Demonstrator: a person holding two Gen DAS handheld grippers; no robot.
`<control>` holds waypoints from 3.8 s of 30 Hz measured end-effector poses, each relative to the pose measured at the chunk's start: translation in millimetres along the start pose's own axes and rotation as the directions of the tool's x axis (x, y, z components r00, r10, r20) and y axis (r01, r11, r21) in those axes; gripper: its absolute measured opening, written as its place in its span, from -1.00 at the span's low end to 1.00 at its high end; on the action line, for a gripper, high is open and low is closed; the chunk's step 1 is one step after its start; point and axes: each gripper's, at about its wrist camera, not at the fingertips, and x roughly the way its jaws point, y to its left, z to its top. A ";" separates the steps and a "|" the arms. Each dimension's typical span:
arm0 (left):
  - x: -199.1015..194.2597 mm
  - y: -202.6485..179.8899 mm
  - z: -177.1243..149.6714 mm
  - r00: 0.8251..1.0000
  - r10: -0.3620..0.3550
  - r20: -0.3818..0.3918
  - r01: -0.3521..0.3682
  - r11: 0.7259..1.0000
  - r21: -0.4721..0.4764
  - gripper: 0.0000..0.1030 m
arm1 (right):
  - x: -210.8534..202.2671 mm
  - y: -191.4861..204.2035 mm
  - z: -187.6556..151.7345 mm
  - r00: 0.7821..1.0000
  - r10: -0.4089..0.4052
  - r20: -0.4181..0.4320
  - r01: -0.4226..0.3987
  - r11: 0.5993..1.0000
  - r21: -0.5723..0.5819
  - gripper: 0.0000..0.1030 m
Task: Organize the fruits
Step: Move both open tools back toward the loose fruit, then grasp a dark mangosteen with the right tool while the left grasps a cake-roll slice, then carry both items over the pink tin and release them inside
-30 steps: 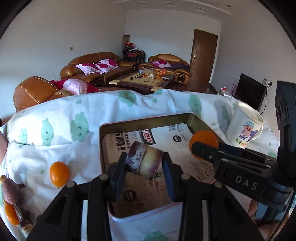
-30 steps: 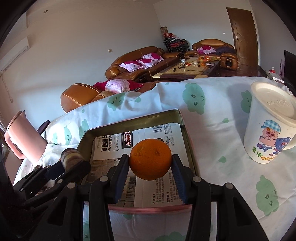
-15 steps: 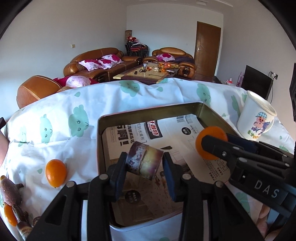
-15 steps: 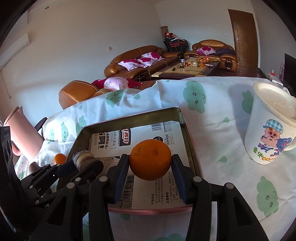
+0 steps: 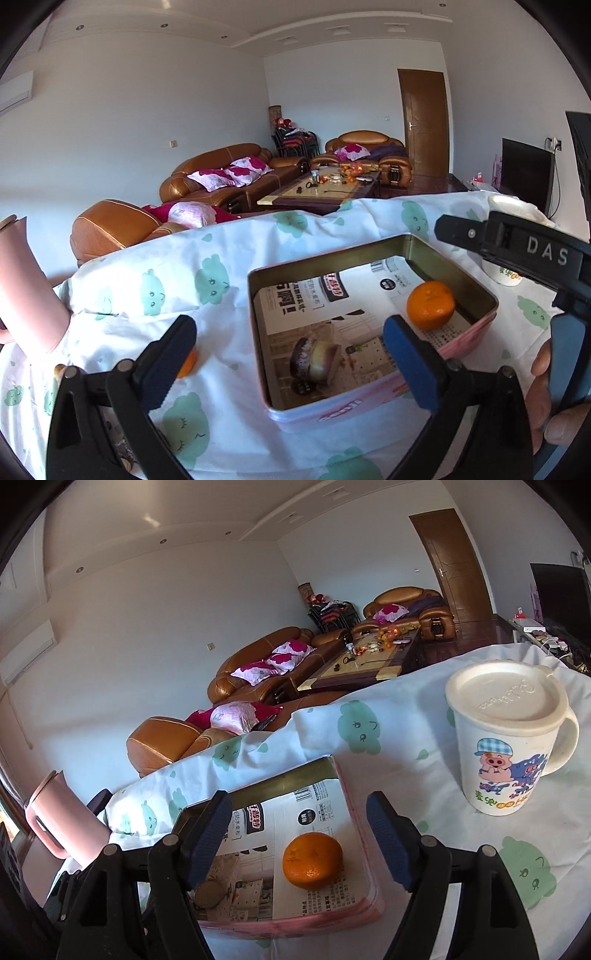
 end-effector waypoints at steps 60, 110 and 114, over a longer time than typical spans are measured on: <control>-49.3 250.3 -65.9 0.976 0.174 -0.130 -0.201 0.949 -0.243 0.83 | 58.5 229.0 -147.9 0.855 0.113 -0.507 -0.332 0.870 -0.365 -0.05; -51.8 134.1 -36.2 0.992 -0.122 -0.026 0.114 0.971 -0.210 -0.12 | -22.6 131.9 -40.4 0.995 0.072 -0.063 -0.089 0.937 -0.337 -0.19; -36.1 109.1 -14.0 0.987 -0.159 -0.007 0.155 0.972 -0.177 -0.12 | -22.1 100.0 -20.6 1.000 0.006 -0.009 -0.008 0.955 -0.296 -0.19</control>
